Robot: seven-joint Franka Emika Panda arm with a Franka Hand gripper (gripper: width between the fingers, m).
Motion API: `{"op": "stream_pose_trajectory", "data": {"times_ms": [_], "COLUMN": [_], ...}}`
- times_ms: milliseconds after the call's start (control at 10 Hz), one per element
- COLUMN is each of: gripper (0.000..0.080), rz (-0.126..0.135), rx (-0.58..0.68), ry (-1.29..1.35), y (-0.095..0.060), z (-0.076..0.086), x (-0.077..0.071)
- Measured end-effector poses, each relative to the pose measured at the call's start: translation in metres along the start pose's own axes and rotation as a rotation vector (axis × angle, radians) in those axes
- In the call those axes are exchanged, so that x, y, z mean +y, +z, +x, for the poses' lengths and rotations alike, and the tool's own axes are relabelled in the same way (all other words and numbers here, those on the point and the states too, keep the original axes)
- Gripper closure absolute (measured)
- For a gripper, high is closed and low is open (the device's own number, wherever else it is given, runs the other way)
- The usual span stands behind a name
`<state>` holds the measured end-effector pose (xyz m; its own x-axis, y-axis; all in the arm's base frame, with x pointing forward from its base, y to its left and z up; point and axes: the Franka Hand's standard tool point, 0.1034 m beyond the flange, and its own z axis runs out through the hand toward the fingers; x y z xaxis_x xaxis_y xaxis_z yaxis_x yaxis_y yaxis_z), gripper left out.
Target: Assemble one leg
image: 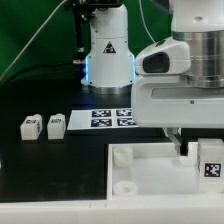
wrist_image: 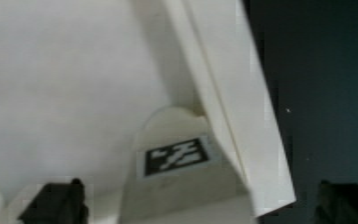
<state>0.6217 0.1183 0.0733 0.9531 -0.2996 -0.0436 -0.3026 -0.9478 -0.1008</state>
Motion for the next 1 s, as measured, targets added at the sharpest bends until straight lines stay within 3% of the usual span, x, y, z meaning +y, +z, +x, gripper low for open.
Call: {"op": "stream_pose_trajectory", "data": {"times_ms": [100, 300, 500, 600, 700, 800, 1000], "gripper": [0.0150, 0.0150, 0.0407, 0.0407, 0.0509, 0.0509, 0.0509], "rz": [0.001, 0.001, 0.002, 0.005, 0.007, 0.009, -0.019], "rx": [0.002, 0.002, 0.002, 0.001, 0.000, -0.002, -0.069], "ry": [-0.163, -0.152, -0.113, 0.016, 0.106, 0.229, 0.578], "y": [-0.0011, -0.0005, -0.0003, -0.0002, -0.0001, 0.0005, 0.0002], "z": [0.0055, 0.0057, 0.0059, 0.0054, 0.0053, 0.0063, 0.0092], "x": [0.0098, 0.0103, 0.0108, 0.0096, 0.0094, 0.0080, 0.0030]}}
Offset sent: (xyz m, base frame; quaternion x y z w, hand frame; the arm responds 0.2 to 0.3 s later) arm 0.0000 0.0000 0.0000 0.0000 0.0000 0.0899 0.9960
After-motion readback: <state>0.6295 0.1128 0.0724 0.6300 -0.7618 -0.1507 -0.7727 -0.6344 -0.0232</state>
